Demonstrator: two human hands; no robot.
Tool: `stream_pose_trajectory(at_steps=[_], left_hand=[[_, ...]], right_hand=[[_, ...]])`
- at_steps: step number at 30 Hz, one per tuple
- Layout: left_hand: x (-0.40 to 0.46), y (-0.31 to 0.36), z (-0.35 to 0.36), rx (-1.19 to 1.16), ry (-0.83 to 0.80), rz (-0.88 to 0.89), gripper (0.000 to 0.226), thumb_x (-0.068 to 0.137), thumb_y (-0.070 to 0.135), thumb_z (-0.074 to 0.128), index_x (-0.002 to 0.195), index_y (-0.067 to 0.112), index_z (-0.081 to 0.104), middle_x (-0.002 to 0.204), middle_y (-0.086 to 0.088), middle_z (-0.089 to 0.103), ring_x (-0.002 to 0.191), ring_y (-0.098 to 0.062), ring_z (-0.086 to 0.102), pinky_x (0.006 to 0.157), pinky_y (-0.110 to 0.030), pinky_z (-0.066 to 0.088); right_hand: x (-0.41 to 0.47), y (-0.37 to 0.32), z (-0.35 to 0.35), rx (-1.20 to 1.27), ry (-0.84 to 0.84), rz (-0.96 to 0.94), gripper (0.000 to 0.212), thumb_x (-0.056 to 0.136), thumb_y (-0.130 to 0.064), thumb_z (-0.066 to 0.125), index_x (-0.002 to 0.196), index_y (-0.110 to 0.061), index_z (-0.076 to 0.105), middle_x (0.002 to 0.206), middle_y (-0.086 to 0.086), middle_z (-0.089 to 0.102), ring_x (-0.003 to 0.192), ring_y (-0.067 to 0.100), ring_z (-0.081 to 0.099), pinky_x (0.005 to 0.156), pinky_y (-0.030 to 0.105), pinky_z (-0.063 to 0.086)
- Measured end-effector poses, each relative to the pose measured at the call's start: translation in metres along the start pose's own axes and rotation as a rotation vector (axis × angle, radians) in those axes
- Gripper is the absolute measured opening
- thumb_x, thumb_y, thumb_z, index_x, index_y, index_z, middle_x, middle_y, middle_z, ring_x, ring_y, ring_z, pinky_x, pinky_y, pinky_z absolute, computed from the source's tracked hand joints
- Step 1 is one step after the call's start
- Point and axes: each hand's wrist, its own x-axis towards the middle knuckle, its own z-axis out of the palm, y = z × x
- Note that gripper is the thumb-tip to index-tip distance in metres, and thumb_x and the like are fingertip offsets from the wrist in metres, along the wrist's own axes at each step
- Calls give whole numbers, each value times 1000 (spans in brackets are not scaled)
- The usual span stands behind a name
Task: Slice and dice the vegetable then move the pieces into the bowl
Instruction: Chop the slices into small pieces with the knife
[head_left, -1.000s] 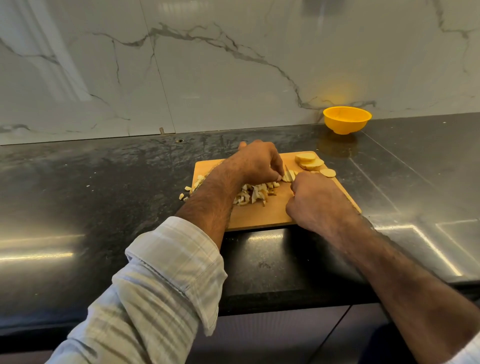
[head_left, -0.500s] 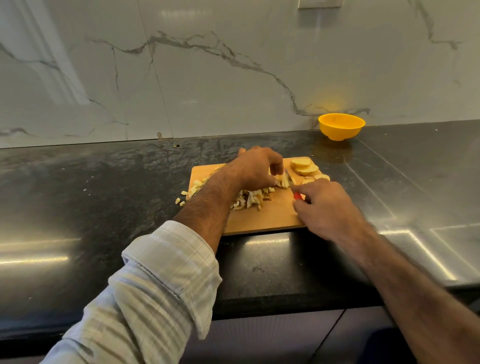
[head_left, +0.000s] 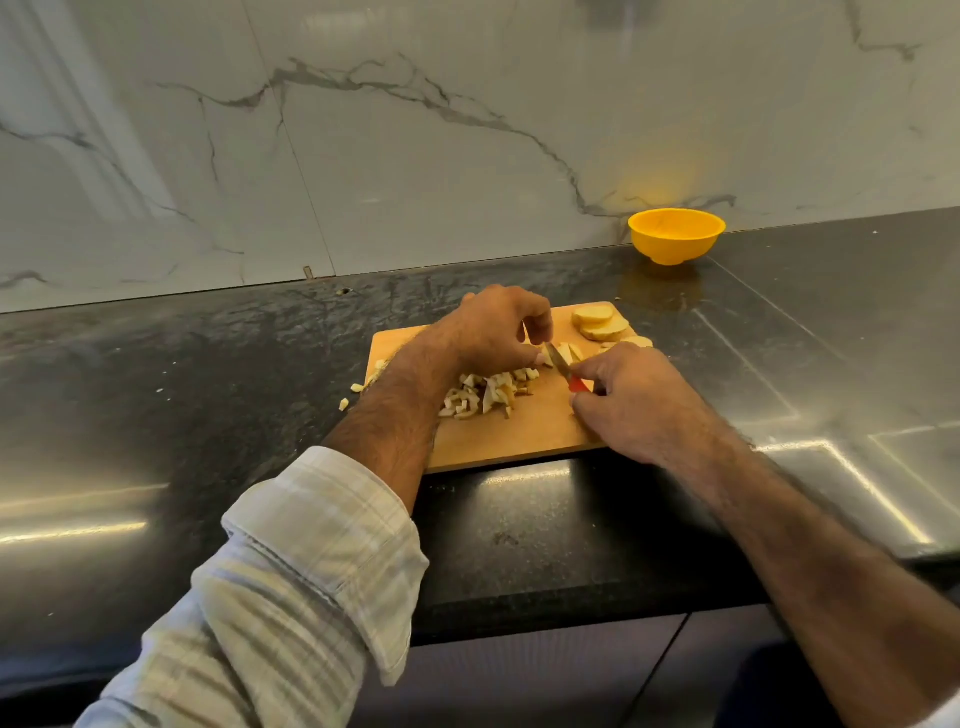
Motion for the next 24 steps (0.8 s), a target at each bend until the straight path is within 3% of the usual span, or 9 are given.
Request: stream_pose_trajectory(at_steps=[5,8,12,18,21,24], left_hand=[[0,1,0,-14,16,24,13,89,35,84,99,33,76,99,20,71,96,-1,62,106,-60,48],[1,6,4,-22,13,4,28,87,46,83,108,30,73,105,17,69,98,-3,61,105,-55,50],[3,15,8,29,12,-21,41,86,55,81,116,29,69,114,12,67,103,-8,61,104,-49,51],[5,9,7,27,28,-38,28,90,47,80,115,34,77,112,13,69,100,-7,61,100,-47,55],[4,4,5,-50,12,-25,25,94,30,80,119,29,77,114,11,71,101,-6,64,96,-39,59],[4,0,3,-55,-22,-29,27,94,14,78,117,29,78,115,10,72,104,-7,66,96,-36,59]], right_hand=[[11,-3,-2,-20,28,5,45,97,-33,65,142,-28,65,125,0,68,101,13,58,89,33,55],[5,9,-12,0,100,26,45,94,-32,64,139,-29,67,125,4,68,102,19,62,84,31,54],[-6,18,-16,1,79,73,46,97,-32,66,143,-28,64,133,3,66,112,20,61,92,36,54],[-6,16,-16,16,36,117,47,98,-33,67,144,-31,62,135,2,64,112,19,59,92,35,53],[-6,19,-14,-27,9,129,47,97,-34,66,144,-33,62,131,1,65,104,18,58,83,31,51],[-6,17,-14,-30,-26,102,47,98,-34,66,145,-35,60,131,1,66,104,16,58,85,31,52]])
